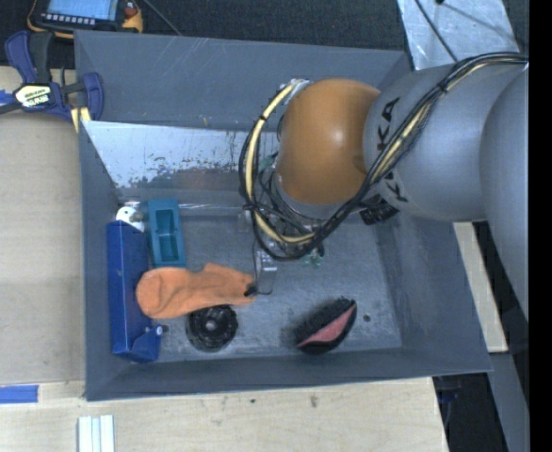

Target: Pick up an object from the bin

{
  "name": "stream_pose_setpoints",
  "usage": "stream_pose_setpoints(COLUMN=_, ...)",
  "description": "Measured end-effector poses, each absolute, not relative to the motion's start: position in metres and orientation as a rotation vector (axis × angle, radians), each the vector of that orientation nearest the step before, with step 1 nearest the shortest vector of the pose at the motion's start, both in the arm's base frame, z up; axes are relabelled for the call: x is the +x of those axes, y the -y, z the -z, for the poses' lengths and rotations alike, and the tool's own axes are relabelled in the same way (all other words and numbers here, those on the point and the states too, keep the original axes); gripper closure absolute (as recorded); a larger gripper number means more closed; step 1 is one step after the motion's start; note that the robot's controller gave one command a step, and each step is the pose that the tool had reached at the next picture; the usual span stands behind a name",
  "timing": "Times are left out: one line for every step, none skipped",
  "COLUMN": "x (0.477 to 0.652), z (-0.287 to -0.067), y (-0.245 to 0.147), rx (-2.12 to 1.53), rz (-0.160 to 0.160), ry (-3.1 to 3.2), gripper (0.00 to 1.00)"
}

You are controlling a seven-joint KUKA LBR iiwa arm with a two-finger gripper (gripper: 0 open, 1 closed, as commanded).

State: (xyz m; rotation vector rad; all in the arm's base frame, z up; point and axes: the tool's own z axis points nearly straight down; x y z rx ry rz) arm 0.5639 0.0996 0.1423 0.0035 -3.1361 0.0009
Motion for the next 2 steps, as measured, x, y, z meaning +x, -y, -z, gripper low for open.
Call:
stream_pose_setpoints(x=0.566, z=-0.147, y=-0.099, rx=0.000, rz=0.001, ry=3.144, gripper=0.00)
stream_pose_setpoints(x=0.566, z=-0.110, y=-0.133, rx=0.048, rz=0.000, ry=3.154, gripper=0.00)
